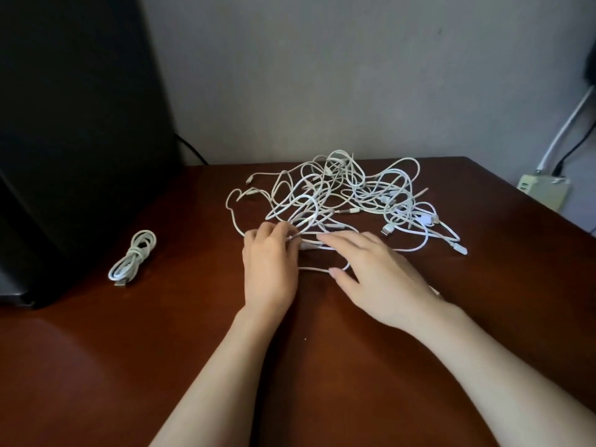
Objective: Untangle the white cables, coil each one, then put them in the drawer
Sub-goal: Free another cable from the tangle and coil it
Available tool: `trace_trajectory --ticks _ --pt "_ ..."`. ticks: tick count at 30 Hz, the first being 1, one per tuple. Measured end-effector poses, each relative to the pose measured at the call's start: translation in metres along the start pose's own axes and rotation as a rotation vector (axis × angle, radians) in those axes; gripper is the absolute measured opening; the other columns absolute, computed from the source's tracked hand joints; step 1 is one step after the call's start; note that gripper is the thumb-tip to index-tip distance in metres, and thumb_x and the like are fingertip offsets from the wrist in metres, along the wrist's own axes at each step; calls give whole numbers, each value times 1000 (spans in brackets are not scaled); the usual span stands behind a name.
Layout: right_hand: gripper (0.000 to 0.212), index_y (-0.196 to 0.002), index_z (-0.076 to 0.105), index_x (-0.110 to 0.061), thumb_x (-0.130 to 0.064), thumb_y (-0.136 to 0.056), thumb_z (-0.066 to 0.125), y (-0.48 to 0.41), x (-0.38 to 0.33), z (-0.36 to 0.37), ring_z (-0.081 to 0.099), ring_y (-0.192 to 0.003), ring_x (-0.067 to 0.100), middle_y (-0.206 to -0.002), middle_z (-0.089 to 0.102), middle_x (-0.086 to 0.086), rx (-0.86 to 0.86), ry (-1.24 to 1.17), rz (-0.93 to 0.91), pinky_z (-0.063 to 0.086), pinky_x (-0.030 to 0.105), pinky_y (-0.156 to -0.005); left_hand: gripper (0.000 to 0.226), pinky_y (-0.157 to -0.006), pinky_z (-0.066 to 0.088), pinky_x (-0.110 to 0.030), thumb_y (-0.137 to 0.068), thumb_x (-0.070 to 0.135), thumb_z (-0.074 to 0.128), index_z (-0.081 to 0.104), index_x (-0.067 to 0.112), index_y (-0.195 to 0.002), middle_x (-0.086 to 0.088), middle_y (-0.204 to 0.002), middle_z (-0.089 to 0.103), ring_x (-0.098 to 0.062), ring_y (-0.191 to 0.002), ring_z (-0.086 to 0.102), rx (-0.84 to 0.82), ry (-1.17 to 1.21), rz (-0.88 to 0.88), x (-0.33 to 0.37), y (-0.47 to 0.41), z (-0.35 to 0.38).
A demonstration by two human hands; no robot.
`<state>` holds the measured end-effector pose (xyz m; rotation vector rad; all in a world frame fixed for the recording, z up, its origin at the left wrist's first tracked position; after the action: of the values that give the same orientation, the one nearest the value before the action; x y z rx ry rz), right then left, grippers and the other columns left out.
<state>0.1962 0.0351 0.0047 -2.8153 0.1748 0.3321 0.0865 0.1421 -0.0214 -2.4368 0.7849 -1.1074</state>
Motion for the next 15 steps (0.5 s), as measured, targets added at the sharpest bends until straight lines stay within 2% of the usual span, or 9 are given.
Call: trace_trajectory --ticks 2,4,5,7,10,12,13,15 --pt "53 -147 27 -33 -32 -97 46 1 0 4 32 -132 11 -148 31 -18 -29 40 4 39 34 -103 13 -79 30 -19 -94 15 58 68 8 -101 -5 -97 57 -23 -96 51 47 90 8 -1 0 -2" --pt "53 -147 27 -34 -32 -98 45 2 1 7 34 -131 13 -147 32 -16 -42 78 9 38 36 -104 11 -71 33 -9 -94 14 59 68 8 -96 -1 -88 53 -7 -80 51 77 213 -7 1 -1 -8" --pt "52 -147 28 -33 -32 -98 45 2 2 8 35 -130 13 -146 34 -16 -35 89 9 37 35 -104 11 -70 35 -7 -94 15 58 67 10 -94 0 -86 54 -4 -75 50 83 276 -29 2 -1 -11" --pt "48 -143 37 -30 -31 -97 47 1 3 8 40 -125 15 -140 44 -12 26 62 9 38 36 -102 13 -72 42 -13 -96 20 56 67 18 -88 1 -84 60 -6 -73 54 86 451 -117 3 -2 -14" --pt "36 -129 56 -21 -29 -94 55 1 0 6 52 -111 21 -122 61 -4 223 -46 -1 44 37 -95 26 -71 47 -37 -97 22 54 69 27 -77 4 -69 60 -15 -71 57 64 779 -302 1 -4 -17" --pt "33 -121 60 -19 -31 -91 53 1 -3 4 55 -104 22 -113 64 -3 335 -104 -8 44 34 -91 28 -81 49 -50 -96 21 55 73 25 -75 0 -70 60 -27 -77 55 29 966 -364 -1 -4 -18" --pt "34 -119 61 -18 -34 -90 51 2 -5 3 56 -102 20 -111 65 -3 373 -127 -18 44 32 -90 28 -85 48 -52 -96 19 55 74 23 -76 -2 -72 60 -29 -78 54 12 1044 -387 1 -4 -19" --pt "36 -118 60 -18 -36 -88 48 3 -7 1 55 -102 18 -111 63 -4 431 -161 -45 41 28 -90 26 -79 51 -40 -97 14 53 72 17 -78 -2 -70 59 -20 -71 53 -27 1186 -439 4 -4 -20"
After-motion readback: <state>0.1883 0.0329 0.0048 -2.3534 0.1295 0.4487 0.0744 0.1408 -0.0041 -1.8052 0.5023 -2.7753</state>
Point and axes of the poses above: each hand's wrist, its own y-axis away from the middle knuckle, its own z-axis out of the palm, x = y × z, the point moved 2 cm from there along -y, towards the middle knuckle
